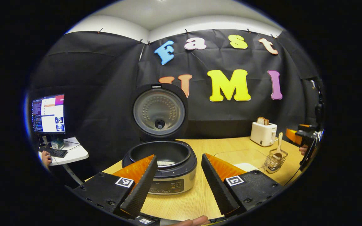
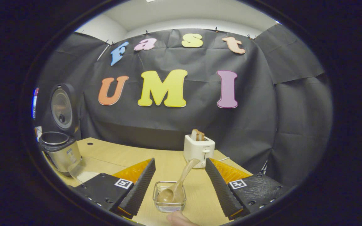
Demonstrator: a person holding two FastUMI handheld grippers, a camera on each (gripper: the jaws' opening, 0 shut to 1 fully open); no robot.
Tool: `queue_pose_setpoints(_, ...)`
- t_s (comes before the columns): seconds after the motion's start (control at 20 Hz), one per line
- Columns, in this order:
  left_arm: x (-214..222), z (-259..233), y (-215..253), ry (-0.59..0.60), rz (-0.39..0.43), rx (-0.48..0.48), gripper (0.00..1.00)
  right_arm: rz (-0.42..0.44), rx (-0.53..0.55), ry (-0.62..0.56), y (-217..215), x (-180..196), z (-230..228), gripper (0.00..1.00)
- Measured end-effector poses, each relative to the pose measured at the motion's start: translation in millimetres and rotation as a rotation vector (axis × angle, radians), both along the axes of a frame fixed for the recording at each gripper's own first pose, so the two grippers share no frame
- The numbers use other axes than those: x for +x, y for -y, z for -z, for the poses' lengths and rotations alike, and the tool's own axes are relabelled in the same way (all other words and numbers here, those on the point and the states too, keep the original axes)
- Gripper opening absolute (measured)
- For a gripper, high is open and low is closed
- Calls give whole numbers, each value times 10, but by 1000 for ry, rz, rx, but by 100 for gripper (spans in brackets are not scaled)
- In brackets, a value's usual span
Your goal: Close the left gripper, press the button to open the rice cooker; take a wooden spoon from the chopstick holder with the right hand, scoop a spoonful of rice and pour it into the rice cooker, then put the wooden spoon back into the chopstick holder.
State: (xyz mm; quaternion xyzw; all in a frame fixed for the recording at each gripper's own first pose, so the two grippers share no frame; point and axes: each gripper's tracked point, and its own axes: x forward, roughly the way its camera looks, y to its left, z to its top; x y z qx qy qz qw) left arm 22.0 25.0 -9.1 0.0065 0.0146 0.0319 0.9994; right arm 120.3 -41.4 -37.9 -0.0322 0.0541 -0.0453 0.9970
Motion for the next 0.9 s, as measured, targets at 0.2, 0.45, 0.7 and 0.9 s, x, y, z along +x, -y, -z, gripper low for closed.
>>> queue_pose_setpoints(0.2, 53, -396, -34, 22, -3, -46, 92, -36, -1, 3, -4, -174, 23, 95)
queue_pose_setpoints(0.45, 164, -988, -191, 87, -47, 7, 95, -145, 22, 1, -228, -388, -4, 96)
queue_pose_setpoints(0.7, 248, -1717, -269, 183, -71, 12, 96, -142, -25, 23, -187, -492, -20, 96)
queue_pose_setpoints(0.9, 443, -2229, -344, 249, -89, 23, 96, -199, 32, 2, -198, -572, 46, 95)
